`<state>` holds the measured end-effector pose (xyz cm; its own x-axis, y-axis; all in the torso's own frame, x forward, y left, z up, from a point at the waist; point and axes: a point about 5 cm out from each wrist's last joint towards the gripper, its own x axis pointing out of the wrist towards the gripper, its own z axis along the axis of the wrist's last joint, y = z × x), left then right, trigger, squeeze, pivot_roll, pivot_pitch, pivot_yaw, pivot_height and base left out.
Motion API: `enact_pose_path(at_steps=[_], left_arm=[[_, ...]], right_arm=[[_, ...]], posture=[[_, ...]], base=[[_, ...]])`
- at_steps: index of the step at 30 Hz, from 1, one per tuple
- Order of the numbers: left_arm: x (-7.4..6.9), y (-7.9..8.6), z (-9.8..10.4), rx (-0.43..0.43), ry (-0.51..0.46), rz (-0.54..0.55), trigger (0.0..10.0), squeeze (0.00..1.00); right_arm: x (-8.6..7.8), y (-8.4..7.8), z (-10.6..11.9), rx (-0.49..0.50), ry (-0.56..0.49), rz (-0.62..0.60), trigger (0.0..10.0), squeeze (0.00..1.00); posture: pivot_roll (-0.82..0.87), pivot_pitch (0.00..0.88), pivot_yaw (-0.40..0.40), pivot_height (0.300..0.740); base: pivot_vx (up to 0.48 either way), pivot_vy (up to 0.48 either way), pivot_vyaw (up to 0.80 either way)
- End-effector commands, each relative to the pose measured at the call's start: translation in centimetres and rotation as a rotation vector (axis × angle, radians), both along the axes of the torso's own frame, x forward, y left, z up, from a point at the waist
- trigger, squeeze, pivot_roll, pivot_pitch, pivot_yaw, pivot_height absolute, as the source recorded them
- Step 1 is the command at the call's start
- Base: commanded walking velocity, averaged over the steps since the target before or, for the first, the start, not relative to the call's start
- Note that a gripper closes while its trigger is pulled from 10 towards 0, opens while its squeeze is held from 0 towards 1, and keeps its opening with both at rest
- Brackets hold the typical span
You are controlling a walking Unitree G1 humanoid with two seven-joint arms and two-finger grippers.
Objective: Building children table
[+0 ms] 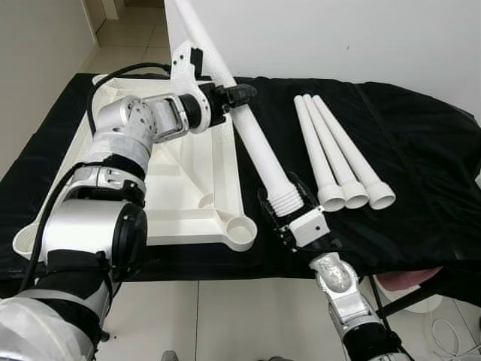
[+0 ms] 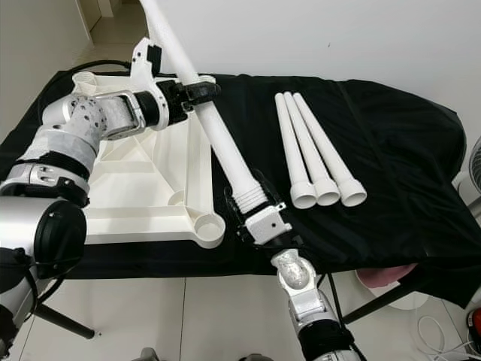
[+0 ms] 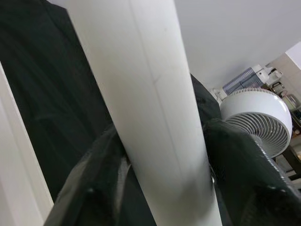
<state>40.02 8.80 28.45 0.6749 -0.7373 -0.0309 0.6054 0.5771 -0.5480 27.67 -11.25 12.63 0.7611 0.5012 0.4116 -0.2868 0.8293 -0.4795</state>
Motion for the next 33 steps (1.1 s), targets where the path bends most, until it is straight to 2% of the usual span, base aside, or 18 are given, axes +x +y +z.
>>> enact_pose_path(at_steps=[1,2,4,5,8,11,12,19,20,21,26,30,31,33], left_arm=[[-0.4,-1.2,0.3,-0.026,-0.001,-0.099,4.2,0.00],[-0.4,-1.2,0.3,-0.034,0.004,-0.101,1.9,0.00],[-0.3,-1.2,0.3,-0.040,0.006,-0.100,1.9,0.00],[-0.3,-1.2,0.4,-0.043,0.007,-0.099,0.0,0.00],[-0.3,-0.9,0.7,-0.092,0.027,-0.101,0.0,0.00],[-0.3,-0.9,0.9,-0.100,0.031,-0.102,0.0,0.00],[-0.3,-0.8,0.9,-0.103,0.030,-0.101,0.0,0.00],[-0.2,-0.7,1.1,-0.115,0.033,-0.097,0.0,0.00],[-0.2,-0.7,1.4,-0.130,0.032,-0.088,0.0,0.00],[-0.1,-0.6,1.7,-0.136,0.027,-0.079,10.0,0.00],[0.2,0.0,2.7,-0.171,-0.004,-0.033,10.0,0.00],[0.4,0.3,3.0,-0.182,-0.021,-0.010,10.0,0.00],[0.5,0.6,3.4,-0.189,-0.041,0.013,10.0,0.00],[0.6,1.2,4.1,-0.198,-0.099,0.049,10.0,0.00]], right_arm=[[-0.1,0.7,0.2,-0.032,-0.023,0.030,10.0,0.00],[0.0,0.7,0.3,-0.039,-0.030,0.030,10.0,0.00],[0.0,0.7,0.3,-0.043,-0.034,0.031,10.0,0.00],[0.0,0.7,0.3,-0.045,-0.035,0.031,10.0,0.00],[0.0,0.6,0.3,-0.059,-0.042,0.030,10.0,0.00],[0.2,0.5,0.3,-0.043,-0.032,0.020,10.0,0.00],[0.3,0.3,0.3,-0.021,-0.022,0.015,10.0,1.00],[0.4,0.3,0.4,0.003,-0.015,0.011,10.0,1.00],[0.4,0.3,0.6,0.034,-0.008,0.012,10.0,1.00],[0.5,0.3,0.7,0.072,0.007,0.016,10.0,1.00],[0.6,0.3,0.9,0.150,0.038,0.007,10.0,1.00],[0.6,0.4,0.8,0.160,0.052,0.010,10.0,1.00],[0.5,0.5,0.8,0.186,0.069,0.018,10.0,0.02],[0.6,0.7,1.2,0.261,0.109,0.021,10.0,0.00]], posture=[[-0.09,0.000,0.019,0.740],[-0.09,0.000,0.019,0.740],[-0.09,0.000,0.019,0.740],[-0.09,0.000,0.019,0.740],[-0.09,0.000,0.019,0.740],[-0.09,0.000,0.019,0.740],[-0.09,0.000,0.019,0.740],[-0.08,0.000,0.015,0.740],[-0.08,0.000,0.014,0.740],[-0.08,0.000,0.011,0.740],[-0.08,0.000,0.007,0.740],[-0.08,0.000,0.004,0.740],[-0.08,0.000,0.002,0.740],[-0.08,0.000,0.000,0.740]], base=[[0.000,0.000,0.00],[0.000,0.000,0.00],[0.000,0.000,0.00],[0.000,0.000,0.00],[0.000,0.000,0.00],[0.000,0.000,0.00],[0.000,0.000,0.00],[0.000,0.000,0.00],[0.000,0.000,0.00],[0.000,0.000,0.00],[0.000,0.000,0.00],[0.000,0.000,0.00],[0.000,0.000,0.00],[0.000,0.000,0.00]])
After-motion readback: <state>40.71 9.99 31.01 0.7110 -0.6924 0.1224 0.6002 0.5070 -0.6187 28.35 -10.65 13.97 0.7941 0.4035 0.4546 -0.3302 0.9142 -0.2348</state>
